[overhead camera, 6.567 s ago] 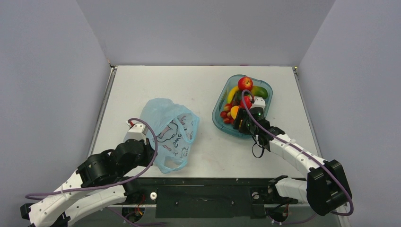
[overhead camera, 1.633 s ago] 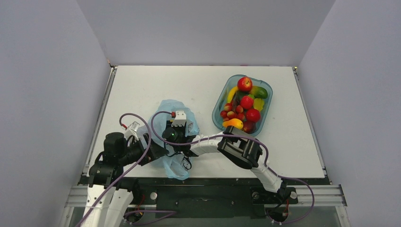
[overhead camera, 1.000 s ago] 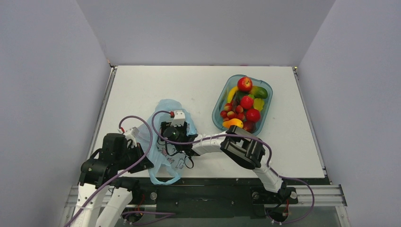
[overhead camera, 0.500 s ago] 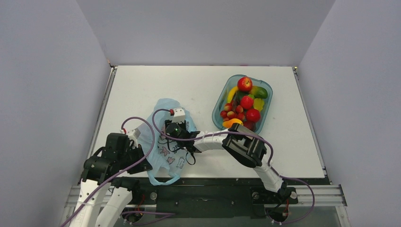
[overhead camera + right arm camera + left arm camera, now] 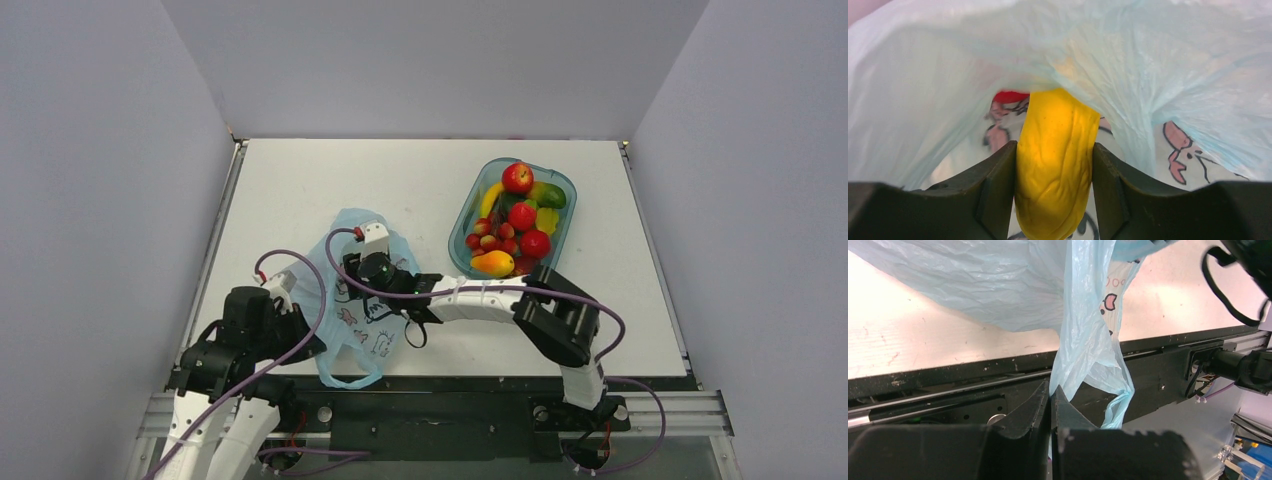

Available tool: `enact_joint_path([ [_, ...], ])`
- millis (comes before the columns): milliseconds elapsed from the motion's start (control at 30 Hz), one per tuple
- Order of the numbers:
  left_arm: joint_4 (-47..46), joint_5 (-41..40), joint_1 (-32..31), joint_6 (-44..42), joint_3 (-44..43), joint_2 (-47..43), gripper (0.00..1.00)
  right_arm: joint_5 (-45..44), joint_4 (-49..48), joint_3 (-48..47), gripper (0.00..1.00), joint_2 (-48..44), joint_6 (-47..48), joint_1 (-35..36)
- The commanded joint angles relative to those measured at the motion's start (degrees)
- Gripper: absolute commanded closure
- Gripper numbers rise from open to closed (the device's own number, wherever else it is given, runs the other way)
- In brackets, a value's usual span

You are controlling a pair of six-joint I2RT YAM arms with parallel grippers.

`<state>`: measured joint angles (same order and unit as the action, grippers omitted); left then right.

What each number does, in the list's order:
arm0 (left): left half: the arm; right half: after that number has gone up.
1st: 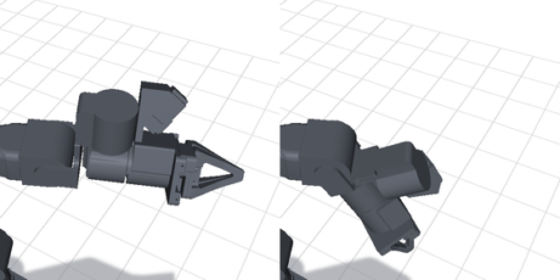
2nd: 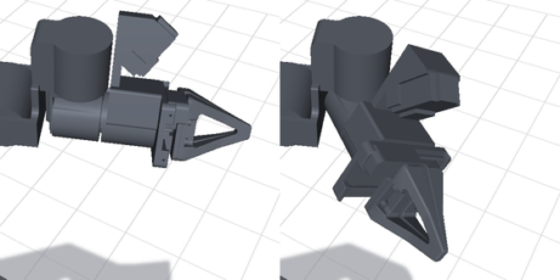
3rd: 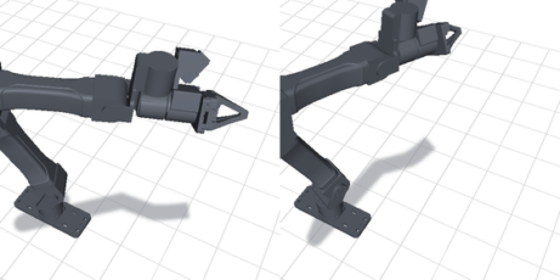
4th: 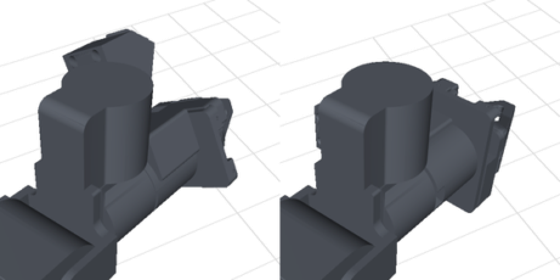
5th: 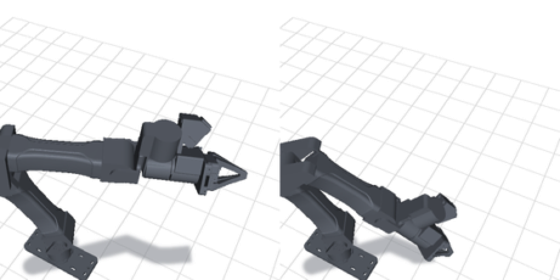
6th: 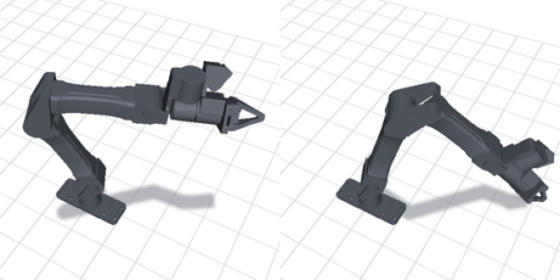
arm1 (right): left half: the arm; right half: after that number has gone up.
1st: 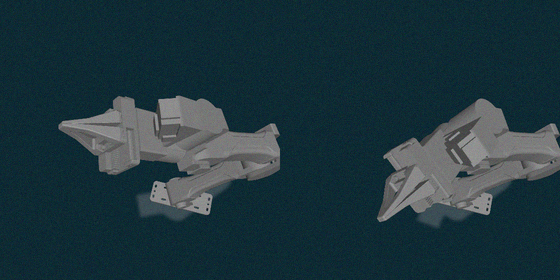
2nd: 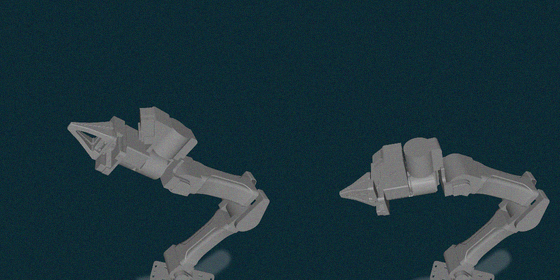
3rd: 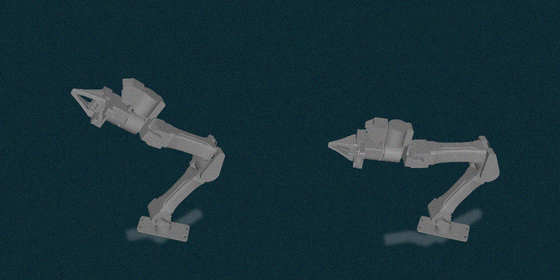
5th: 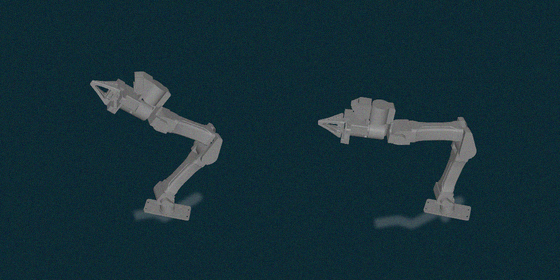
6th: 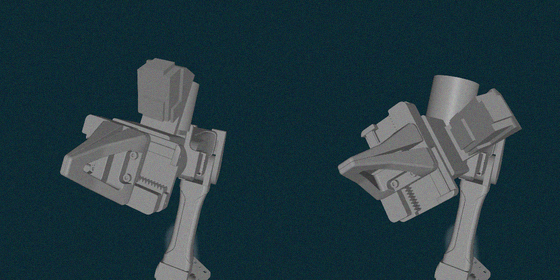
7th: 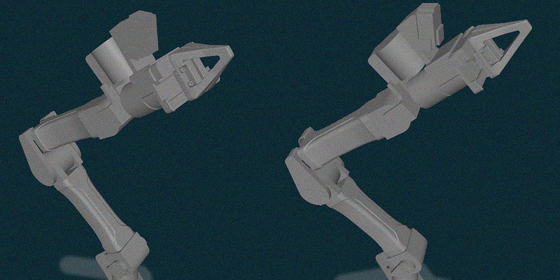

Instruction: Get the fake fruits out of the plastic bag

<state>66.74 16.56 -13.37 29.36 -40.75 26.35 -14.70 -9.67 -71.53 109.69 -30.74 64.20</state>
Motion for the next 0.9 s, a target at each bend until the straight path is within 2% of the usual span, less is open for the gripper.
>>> enact_joint_path([
  [0,-4.74,-1.3,-0.12,0.64,-0.65,-1.98,1.0,14.07,-1.9,4.86,1.0,-6.95,-2.22,-0.95],
  [133,-6.22,-1.05,-0.06,0.19,-0.49,-1.82,1.0,22.25,-2.66,9.36,1.0,-11.52,-3.16,-1.56],
  [267,-6.91,-0.14,0.01,-0.06,0.27,-0.21,1.0,26.89,-0.91,13.93,1.0,-17.79,-2.04,-1.93],
  [467,-6.88,-0.15,0.05,-0.07,0.32,0.24,1.0,27.9,4.96,20.64,1.0,-28.7,0.84,-3.12],
  [567,-6.8,-0.25,0.08,0.05,0.29,-0.16,1.0,26.93,8.18,23.51,1.0,-38.09,2.58,-4.02],
  [700,-6.64,-0.45,-0.02,0.18,0.22,-0.71,1.0,17.5,14.54,26.26,1.0,-48.54,5.24,-6.36],
  [833,-6.47,-0.4,-0.08,0.12,0.11,-0.86,1.0,0.36,16.46,29.41,1.0,-55.73,5.7,-12.3],
  [867,-6.41,-0.34,-0.04,0.1,0.05,-0.75,1.0,-1.61,16.71,30.02,1.0,-56.39,5.01,-13.6],
])
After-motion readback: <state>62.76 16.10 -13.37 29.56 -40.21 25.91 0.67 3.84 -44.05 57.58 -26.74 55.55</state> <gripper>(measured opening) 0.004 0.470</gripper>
